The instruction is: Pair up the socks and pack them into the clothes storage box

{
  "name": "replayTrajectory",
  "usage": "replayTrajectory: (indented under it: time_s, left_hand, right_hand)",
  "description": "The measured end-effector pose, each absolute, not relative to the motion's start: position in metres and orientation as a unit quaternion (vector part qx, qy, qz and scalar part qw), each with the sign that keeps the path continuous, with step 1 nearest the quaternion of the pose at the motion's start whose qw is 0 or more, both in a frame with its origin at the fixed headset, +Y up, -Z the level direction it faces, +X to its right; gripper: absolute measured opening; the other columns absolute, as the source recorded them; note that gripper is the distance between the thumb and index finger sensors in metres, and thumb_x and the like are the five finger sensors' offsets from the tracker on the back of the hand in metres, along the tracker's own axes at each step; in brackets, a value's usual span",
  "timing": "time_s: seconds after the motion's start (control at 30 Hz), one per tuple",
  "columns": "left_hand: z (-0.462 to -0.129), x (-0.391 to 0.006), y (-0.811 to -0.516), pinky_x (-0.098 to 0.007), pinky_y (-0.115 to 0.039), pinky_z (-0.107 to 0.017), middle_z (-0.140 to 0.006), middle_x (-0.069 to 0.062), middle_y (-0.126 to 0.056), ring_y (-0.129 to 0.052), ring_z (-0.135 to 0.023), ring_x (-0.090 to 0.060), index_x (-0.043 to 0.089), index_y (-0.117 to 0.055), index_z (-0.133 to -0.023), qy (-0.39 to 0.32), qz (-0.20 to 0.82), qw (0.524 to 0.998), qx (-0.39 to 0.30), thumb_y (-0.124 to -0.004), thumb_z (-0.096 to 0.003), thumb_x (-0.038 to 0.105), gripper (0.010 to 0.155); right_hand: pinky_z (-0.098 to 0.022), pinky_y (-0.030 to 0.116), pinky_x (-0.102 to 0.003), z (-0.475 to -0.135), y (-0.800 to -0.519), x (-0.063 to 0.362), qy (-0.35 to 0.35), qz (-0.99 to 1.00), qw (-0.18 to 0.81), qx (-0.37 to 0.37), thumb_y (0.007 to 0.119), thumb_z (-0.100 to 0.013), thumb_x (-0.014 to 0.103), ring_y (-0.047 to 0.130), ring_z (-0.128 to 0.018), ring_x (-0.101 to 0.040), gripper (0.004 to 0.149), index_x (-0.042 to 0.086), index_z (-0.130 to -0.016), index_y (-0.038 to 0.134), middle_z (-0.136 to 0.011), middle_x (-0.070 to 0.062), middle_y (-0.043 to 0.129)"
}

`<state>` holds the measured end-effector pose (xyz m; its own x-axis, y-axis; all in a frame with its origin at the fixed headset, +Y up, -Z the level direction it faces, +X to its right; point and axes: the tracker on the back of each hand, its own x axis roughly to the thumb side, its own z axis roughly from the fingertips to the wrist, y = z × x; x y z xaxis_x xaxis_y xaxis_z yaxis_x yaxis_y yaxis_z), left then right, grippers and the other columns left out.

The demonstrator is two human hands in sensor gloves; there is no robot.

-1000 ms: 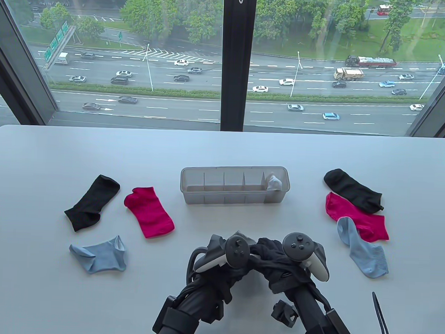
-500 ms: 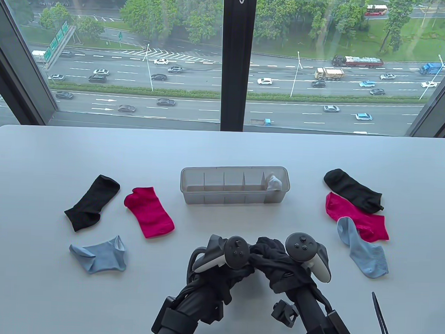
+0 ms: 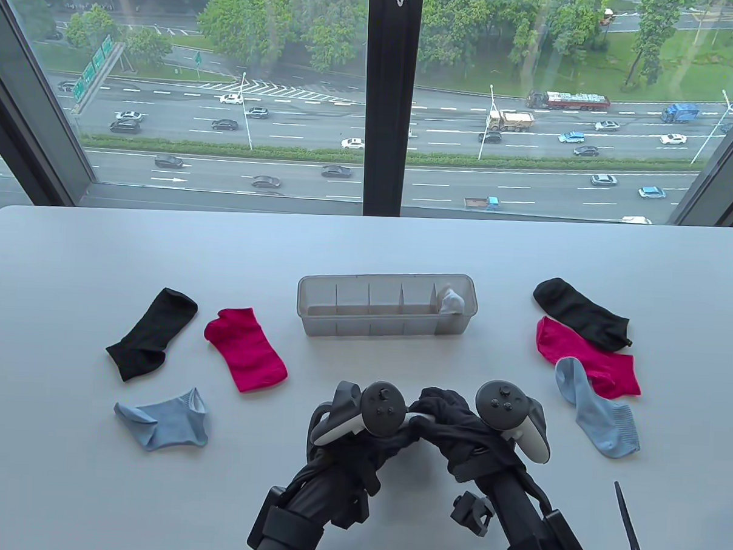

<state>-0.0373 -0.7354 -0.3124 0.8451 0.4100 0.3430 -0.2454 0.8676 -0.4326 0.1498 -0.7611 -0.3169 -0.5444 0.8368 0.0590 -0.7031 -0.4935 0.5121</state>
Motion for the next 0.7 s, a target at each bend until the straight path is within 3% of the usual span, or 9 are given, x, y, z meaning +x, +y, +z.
replayTrajectory:
  time_s: [0.1,0.17,0.23,0.3,0.33,0.4,0.47,0.6,0.7]
  left_hand:
    - [-0.3111,-0.0385,-0.7328,-0.074,-0.034,-0.077,-0.117,-0.028,-0.032,-0.032,-0.110,-0.058,0.007,-0.041,-0.102,-0.205,0.156,0.950,-0.177,-0.071,-0.0540,0.046,0.069]
    - [-0.3099,-0.0384,-0.7305,-0.074,-0.037,-0.078,-0.117,-0.026,-0.040,-0.039,-0.110,-0.055,0.012,-0.047,-0.103,-0.212,0.165,0.952,-0.146,-0.072,-0.0547,0.043,0.062]
    - [-0.3091,-0.0369,-0.7294,-0.073,-0.040,-0.078,-0.115,-0.021,-0.052,-0.047,-0.110,-0.052,0.008,-0.059,-0.099,-0.215,0.165,0.953,-0.136,-0.069,-0.0570,0.039,0.053]
    - [-0.3093,-0.0367,-0.7293,-0.072,-0.041,-0.077,-0.114,-0.021,-0.056,-0.051,-0.109,-0.051,0.006,-0.063,-0.097,-0.214,0.150,0.955,-0.139,-0.065,-0.0576,0.038,0.051]
    - [-0.3094,-0.0377,-0.7299,-0.072,-0.041,-0.077,-0.114,-0.021,-0.057,-0.052,-0.109,-0.052,0.005,-0.064,-0.096,-0.218,0.150,0.953,-0.151,-0.063,-0.0579,0.038,0.051]
    - [-0.3084,-0.0372,-0.7331,-0.073,-0.040,-0.077,-0.113,-0.024,-0.054,-0.050,-0.107,-0.054,0.002,-0.063,-0.093,-0.229,0.144,0.948,-0.167,-0.059,-0.0585,0.040,0.052]
    - [-0.3084,-0.0361,-0.7336,-0.073,-0.040,-0.077,-0.112,-0.024,-0.052,-0.051,-0.107,-0.053,0.003,-0.061,-0.089,-0.222,0.132,0.952,-0.162,-0.064,-0.0556,0.044,0.053]
    - [-0.3067,-0.0363,-0.7308,-0.074,-0.036,-0.078,-0.117,-0.024,-0.035,-0.039,-0.110,-0.054,0.011,-0.037,-0.103,-0.211,0.117,0.960,-0.145,-0.072,-0.0534,0.046,0.070]
    - [-0.3060,-0.0329,-0.7280,-0.073,-0.041,-0.078,-0.115,-0.020,-0.051,-0.052,-0.109,-0.051,0.008,-0.057,-0.100,-0.223,0.107,0.962,-0.114,-0.071,-0.0568,0.039,0.055]
  right_hand:
    - [-0.074,0.019,-0.068,-0.3156,-0.7637,0.1483,0.229,0.838,0.474,0.143,0.058,-0.063,0.042,0.010,-0.105,-0.048,0.046,0.008,-0.093,0.070,-0.118,-0.023,0.033]
    - [-0.073,0.021,-0.068,-0.3156,-0.7655,0.1500,0.229,0.834,0.484,0.136,0.056,-0.063,0.043,0.012,-0.104,-0.049,0.047,0.008,-0.092,0.069,-0.117,-0.024,0.035]
    - [-0.073,0.019,-0.068,-0.3148,-0.7651,0.1496,0.225,0.831,0.494,0.123,0.056,-0.062,0.044,0.010,-0.104,-0.050,0.050,0.007,-0.094,0.067,-0.117,-0.026,0.033]
    - [-0.073,0.020,-0.068,-0.3139,-0.7639,0.1488,0.214,0.847,0.469,0.133,0.061,-0.060,0.047,0.009,-0.104,-0.050,0.060,0.012,-0.107,0.050,-0.118,-0.027,0.028]
    - [-0.073,0.020,-0.069,-0.3137,-0.7625,0.1482,0.217,0.852,0.452,0.148,0.063,-0.059,0.047,0.009,-0.103,-0.050,0.059,0.015,-0.108,0.049,-0.118,-0.026,0.027]
    - [-0.073,0.021,-0.068,-0.3138,-0.7606,0.1473,0.208,0.854,0.455,0.142,0.063,-0.060,0.044,0.012,-0.104,-0.049,0.052,0.012,-0.101,0.059,-0.118,-0.025,0.032]
    - [-0.073,0.021,-0.068,-0.3131,-0.7620,0.1461,0.214,0.848,0.463,0.145,0.060,-0.061,0.043,0.011,-0.104,-0.049,0.049,0.010,-0.097,0.065,-0.117,-0.024,0.033]
    - [-0.073,0.020,-0.068,-0.3124,-0.7684,0.1462,0.236,0.819,0.507,0.131,0.056,-0.063,0.042,0.010,-0.104,-0.049,0.048,0.005,-0.092,0.069,-0.116,-0.025,0.035]
    - [-0.073,0.019,-0.068,-0.3120,-0.7684,0.1470,0.225,0.827,0.502,0.117,0.056,-0.062,0.044,0.009,-0.103,-0.050,0.051,0.007,-0.095,0.066,-0.116,-0.027,0.032]
